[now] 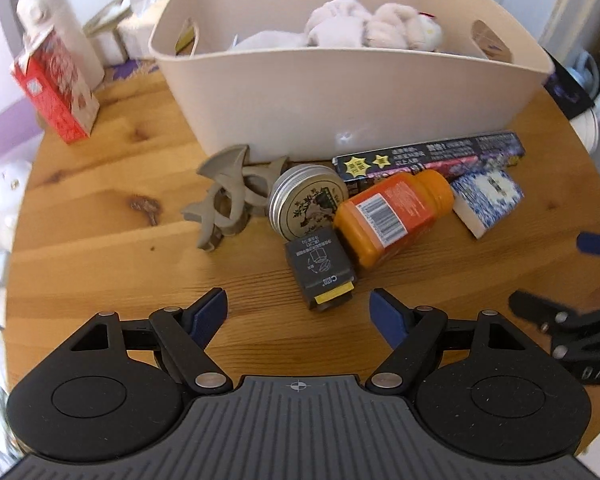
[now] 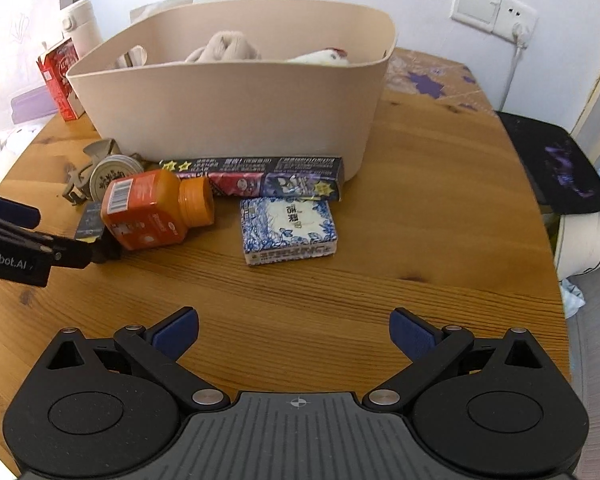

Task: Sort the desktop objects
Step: 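Withdraw both tools from the basket toward the remaining table items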

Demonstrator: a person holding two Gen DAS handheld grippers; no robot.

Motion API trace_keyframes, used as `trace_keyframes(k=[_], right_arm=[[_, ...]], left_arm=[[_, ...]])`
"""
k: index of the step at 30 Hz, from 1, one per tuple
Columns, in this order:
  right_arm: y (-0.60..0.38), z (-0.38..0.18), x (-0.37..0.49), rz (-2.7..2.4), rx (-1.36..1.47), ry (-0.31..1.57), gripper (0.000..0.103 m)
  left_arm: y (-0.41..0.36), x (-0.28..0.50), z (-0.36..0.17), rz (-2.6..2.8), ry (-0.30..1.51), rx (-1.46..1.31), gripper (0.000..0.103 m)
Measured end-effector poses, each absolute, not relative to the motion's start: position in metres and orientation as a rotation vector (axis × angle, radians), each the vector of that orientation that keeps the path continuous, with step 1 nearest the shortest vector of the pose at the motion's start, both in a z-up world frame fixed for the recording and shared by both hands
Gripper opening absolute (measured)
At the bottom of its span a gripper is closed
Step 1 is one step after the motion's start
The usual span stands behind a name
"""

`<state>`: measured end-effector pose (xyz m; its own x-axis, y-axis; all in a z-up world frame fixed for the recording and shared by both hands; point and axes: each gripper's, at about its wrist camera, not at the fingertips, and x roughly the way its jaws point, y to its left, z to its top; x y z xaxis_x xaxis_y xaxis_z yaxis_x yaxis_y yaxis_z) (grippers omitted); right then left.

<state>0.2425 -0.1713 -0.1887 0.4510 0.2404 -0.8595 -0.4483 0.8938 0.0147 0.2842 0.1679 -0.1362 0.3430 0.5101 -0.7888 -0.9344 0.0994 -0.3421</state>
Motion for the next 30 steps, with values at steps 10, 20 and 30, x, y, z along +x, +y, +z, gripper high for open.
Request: trace_keyframes(k=[10,20,30], right_arm=[[-0.162,-0.208,0.266,0.468,-0.288,1.06,0.103],[-0.147,-0.218,0.28,0.51,-0.321,1.036,0.103],[-0.141,-0.219,0.292,0.576,-0.337,1.018,0.103]], left_arm=[[0.191,0.289,-0.154,1.175,0.568,-1.072,0.08],[0.203,0.287,-0.163,1.216,0.549,-1.114,0.08],[0.211,0.287,-0.162,1.232,0.532,-1.11,0.08]])
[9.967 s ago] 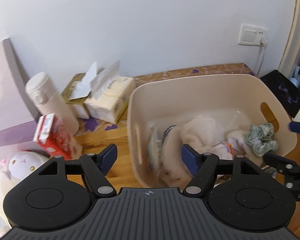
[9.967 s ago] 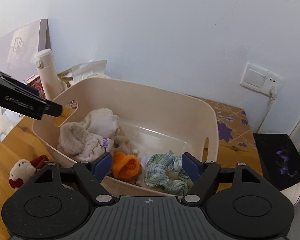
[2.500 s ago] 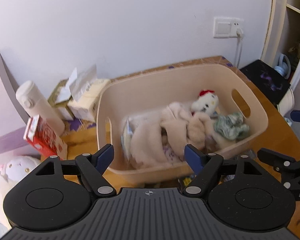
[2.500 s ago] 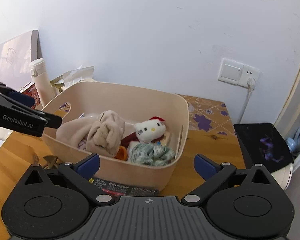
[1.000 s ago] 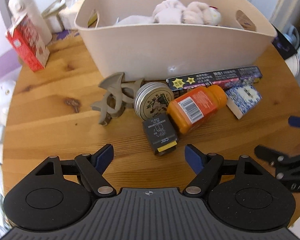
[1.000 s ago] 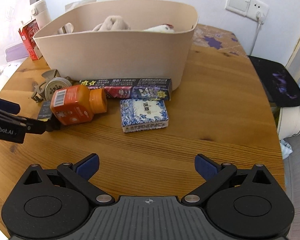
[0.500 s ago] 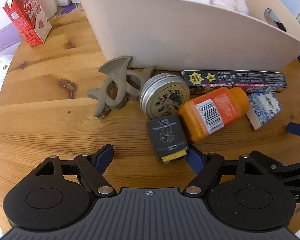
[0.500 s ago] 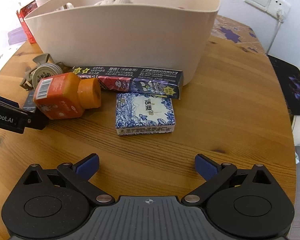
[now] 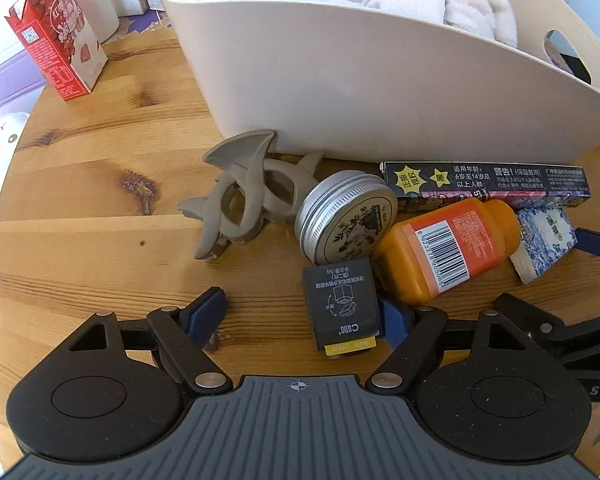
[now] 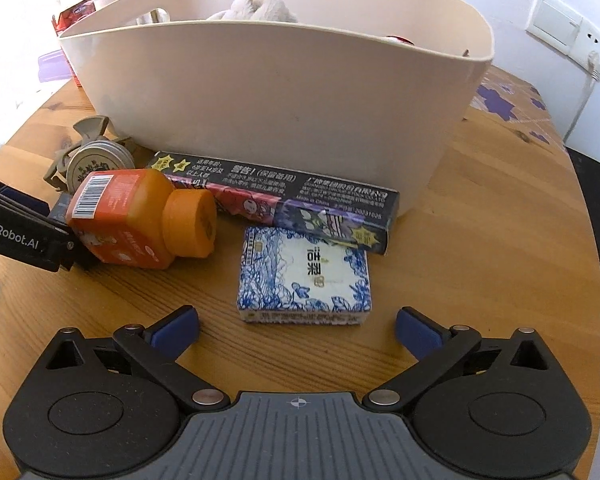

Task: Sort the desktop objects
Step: 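Withdraw both tools from the basket toward the remaining table items, then grasp the small black box with the left tool while the right tool grasps the blue-white box, then carry both boxes over the basket and open both tools to drop them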

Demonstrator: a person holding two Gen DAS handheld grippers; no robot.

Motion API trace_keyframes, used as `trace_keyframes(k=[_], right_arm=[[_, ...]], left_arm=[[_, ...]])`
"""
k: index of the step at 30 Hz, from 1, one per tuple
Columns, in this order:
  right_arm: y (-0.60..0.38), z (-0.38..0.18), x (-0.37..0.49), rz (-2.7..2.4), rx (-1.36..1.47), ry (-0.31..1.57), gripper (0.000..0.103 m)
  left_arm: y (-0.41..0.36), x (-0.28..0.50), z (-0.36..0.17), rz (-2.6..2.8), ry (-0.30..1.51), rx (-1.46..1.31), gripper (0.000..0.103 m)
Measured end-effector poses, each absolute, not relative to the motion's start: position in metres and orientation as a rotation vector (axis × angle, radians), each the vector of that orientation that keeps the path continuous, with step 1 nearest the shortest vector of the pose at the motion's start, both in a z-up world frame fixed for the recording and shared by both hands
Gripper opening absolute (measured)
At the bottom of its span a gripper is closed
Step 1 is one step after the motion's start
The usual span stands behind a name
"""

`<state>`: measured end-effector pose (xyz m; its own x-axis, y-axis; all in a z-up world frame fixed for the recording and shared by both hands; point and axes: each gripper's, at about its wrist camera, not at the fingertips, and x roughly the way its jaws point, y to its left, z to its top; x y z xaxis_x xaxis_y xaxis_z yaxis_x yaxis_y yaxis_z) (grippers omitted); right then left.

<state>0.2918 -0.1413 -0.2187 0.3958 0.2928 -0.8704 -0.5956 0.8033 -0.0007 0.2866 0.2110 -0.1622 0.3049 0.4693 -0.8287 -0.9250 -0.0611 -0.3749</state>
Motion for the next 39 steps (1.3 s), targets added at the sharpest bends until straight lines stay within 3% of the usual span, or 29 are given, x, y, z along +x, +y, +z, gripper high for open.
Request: trace_keyframes(k=[6,10,13,15,19,39], right_arm=[[-0.14,-0.218,0.294,0.562,-0.324,1.01,0.103],[-0.14,-0.217,0.291,0.545,-0.313,1.004,0.102],[-0.14,-0.214,0.285,0.539,-0.303,0.985,0.093],[-0.14,-0.212,0.282,0.541,-0.3,0.972,0.08],[-0.138,-0.207,0.28,0.546,-0.302,0.953,0.062],[-0.143,-0.196,0.213,0.493,-0.28,0.972,0.06]], left_arm=[[0.21,0.284,-0.162,1.233,0.534,-1.106,0.077],[0.209,0.277,-0.164,1.243,0.525,-1.109,0.066],[0.205,0.276,-0.165,1.245,0.515,-1.086,0.062],[0.201,0.275,-0.165,1.248,0.503,-1.067,0.058],[0.196,0.274,-0.163,1.24,0.491,-1.029,0.033],[0.163,0.262,-0.168,1.227,0.477,-1.008,0.032]])
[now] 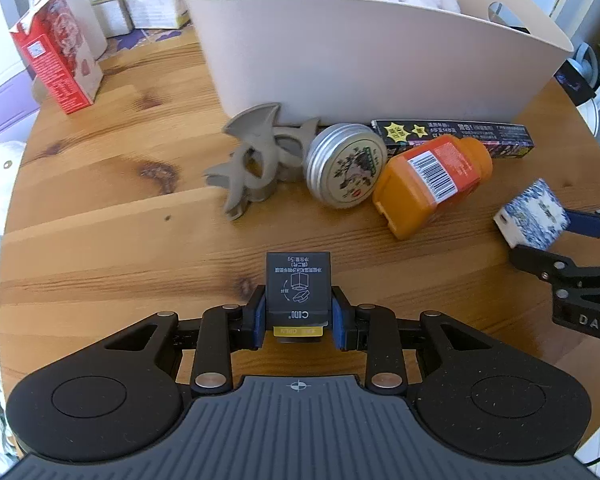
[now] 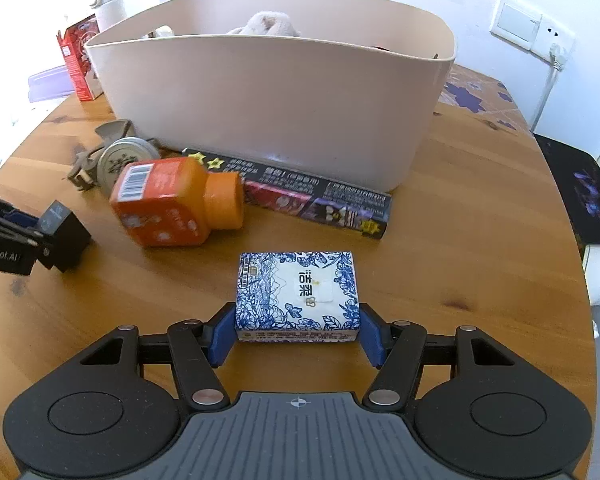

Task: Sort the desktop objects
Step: 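Carry both boxes over the basket and open both tools to drop them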

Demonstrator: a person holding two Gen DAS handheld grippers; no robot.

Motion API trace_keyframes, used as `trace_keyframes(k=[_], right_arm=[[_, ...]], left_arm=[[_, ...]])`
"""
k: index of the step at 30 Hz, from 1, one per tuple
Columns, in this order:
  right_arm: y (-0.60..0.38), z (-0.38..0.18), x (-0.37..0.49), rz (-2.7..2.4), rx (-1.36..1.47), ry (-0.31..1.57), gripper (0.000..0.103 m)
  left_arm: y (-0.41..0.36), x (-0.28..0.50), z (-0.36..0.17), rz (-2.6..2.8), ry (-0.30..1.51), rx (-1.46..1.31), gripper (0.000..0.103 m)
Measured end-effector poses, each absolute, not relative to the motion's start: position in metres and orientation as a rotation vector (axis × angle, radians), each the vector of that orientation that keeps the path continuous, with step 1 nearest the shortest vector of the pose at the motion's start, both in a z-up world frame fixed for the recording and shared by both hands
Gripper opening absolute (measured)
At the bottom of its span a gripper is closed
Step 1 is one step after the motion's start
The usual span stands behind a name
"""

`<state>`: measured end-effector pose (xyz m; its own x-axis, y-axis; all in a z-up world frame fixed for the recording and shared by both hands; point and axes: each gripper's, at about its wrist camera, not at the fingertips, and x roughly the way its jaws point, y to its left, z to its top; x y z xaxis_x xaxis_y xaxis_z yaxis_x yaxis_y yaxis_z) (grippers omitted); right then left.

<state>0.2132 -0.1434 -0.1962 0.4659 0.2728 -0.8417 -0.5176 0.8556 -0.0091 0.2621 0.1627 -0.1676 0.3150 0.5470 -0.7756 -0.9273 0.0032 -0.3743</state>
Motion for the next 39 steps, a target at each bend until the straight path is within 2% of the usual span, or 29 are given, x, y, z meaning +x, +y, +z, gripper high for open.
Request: trace_keyframes(k=[17,39], right_arm=[[-0.154,-0.142,0.184,0.487,-0.227,0.884,0.06],[-0.144,-0.062,0.217,0.472,-0.22,0.689,0.06]], left_arm=[[0.134,0.23,-0.145,1.258,0.382,-1.007,0.032],[0.138,0.208,-0.062,1.341,0.174,-0.902,0.032]])
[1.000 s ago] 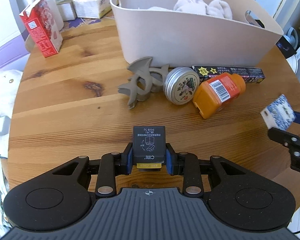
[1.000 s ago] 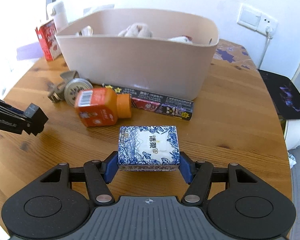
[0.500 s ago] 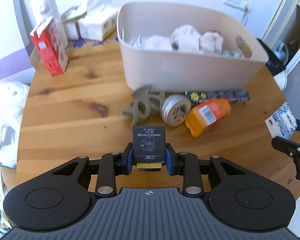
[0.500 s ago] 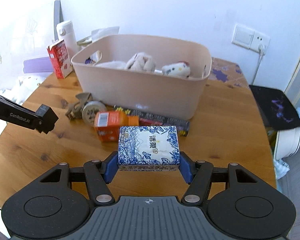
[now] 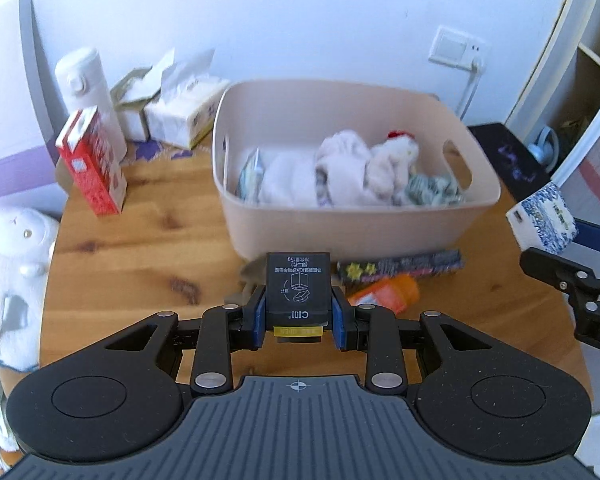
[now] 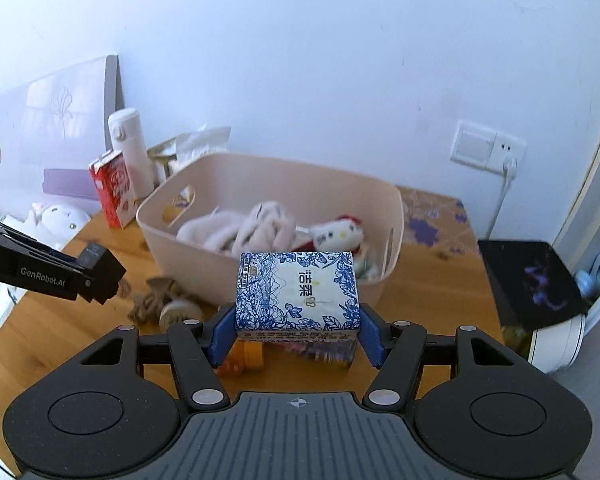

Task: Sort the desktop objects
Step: 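Carry both boxes over the basket and open both tools to drop them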

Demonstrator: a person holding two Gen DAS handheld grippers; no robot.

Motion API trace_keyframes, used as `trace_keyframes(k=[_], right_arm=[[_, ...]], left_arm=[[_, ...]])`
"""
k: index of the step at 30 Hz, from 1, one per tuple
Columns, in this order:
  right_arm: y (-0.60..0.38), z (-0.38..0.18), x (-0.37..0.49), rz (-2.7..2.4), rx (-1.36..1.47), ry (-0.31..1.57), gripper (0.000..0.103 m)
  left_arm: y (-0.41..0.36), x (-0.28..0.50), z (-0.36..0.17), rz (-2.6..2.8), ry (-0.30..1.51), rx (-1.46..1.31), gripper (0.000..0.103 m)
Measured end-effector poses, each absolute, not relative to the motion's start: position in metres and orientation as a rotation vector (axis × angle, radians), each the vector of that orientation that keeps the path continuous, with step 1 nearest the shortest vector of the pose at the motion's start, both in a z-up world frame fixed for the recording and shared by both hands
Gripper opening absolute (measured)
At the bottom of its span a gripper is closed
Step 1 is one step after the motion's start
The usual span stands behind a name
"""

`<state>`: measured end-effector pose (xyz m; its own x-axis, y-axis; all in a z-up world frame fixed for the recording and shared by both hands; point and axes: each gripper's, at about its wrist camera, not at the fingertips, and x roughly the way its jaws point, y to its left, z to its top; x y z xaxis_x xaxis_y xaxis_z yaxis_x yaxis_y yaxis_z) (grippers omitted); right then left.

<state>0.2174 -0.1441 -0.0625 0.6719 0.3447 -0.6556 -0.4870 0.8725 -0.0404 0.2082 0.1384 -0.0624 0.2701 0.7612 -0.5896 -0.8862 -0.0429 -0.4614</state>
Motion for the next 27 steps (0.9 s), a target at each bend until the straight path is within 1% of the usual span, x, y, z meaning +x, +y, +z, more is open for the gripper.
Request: trace_keyframes(k=[6,17,27], right_arm=[[-0.143,-0.051,0.238,0.485,-0.225,0.664,0.06],[-0.134,-0.043,0.28,0.531,-0.305,0.626,0.06],[-0.126,-0.065,0.327,0.561,-0.348,0.683,0.06]], left_arm=[[0.153,0.202,-0.041,1.389,0.144,-0.86,0.032],[0.2,0.203,-0.016,1.458,0.155,-0.783,0.032],[0.256,0.212,-0.022,1.522,0.215,-0.794,0.032]])
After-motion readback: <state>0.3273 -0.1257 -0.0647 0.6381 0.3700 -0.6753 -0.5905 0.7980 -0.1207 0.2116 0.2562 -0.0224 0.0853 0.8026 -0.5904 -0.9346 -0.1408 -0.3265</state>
